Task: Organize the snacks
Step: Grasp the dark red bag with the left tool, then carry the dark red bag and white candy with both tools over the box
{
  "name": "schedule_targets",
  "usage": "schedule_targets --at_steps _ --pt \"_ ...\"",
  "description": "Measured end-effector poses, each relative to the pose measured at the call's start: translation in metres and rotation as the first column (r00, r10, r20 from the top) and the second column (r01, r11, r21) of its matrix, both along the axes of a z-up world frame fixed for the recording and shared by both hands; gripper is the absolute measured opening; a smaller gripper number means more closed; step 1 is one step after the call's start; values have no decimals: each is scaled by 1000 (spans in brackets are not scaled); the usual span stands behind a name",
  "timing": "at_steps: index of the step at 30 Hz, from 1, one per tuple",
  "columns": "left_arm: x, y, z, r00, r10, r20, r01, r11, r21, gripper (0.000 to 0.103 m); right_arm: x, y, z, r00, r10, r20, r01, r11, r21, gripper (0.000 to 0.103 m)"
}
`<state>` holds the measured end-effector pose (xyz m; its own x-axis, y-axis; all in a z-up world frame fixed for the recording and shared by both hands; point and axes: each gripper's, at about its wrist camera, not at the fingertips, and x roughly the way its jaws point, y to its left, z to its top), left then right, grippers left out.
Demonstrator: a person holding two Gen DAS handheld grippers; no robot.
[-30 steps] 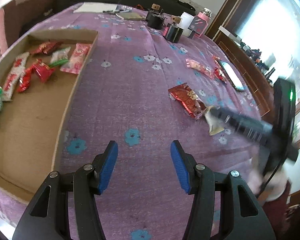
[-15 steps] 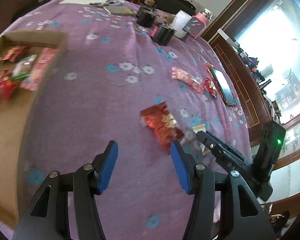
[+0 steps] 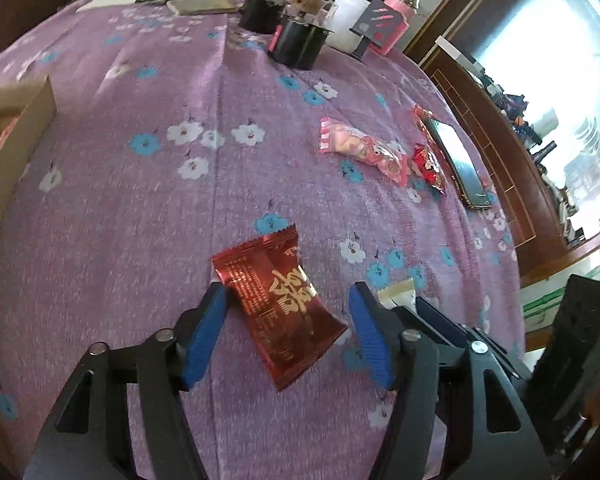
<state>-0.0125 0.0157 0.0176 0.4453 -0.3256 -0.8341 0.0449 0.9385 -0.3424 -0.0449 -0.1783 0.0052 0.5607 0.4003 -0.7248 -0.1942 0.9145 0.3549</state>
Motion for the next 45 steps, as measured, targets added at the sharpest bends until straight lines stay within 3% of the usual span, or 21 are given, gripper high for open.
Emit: schedule_targets --at_steps 5,11,12,13,14,16,17,22,30,40,45 --pt "0 -15 -2 997 -55 47 51 996 71 79 0 -2 0 1000 -8 -1 8 1000 6 31" --pt "-2 -11 -4 992 -66 107 60 996 62 81 -2 0 1 1000 -12 3 12 1000 -13 32" --pt "-2 -9 -3 991 -63 114 55 996 70 73 -1 0 1 1000 -12 3 12 1000 -16 32" --pt "-2 -10 -3 991 -58 118 46 994 103 54 -1 1 1 1000 -12 4 12 1000 -18 32" --pt "-2 -11 -3 990 -61 124 42 987 156 46 -1 0 1 1000 -13 4 13 1000 -14 31" --pt "-3 -10 -4 988 -80 134 54 980 193 36 -1 -2 1 1000 -21 3 21 1000 -6 31" --pt "-3 -8 -3 988 -81 132 54 980 193 36 -1 -2 1 1000 -23 3 23 1000 -4 31" --pt "-9 12 -1 992 -52 114 40 993 112 36 0 -4 1 1000 -29 4 29 1000 1 31" --pt "-42 48 21 988 -11 155 12 1000 -7 36 1 -5 1 999 -42 4 42 999 3 31" --pt "-84 116 41 976 94 197 -72 991 -116 36 1 -8 1 997 -80 8 80 997 -5 30" --pt "-110 170 51 953 194 233 -167 977 -131 36 -1 -4 4 996 -84 17 84 996 -40 30"
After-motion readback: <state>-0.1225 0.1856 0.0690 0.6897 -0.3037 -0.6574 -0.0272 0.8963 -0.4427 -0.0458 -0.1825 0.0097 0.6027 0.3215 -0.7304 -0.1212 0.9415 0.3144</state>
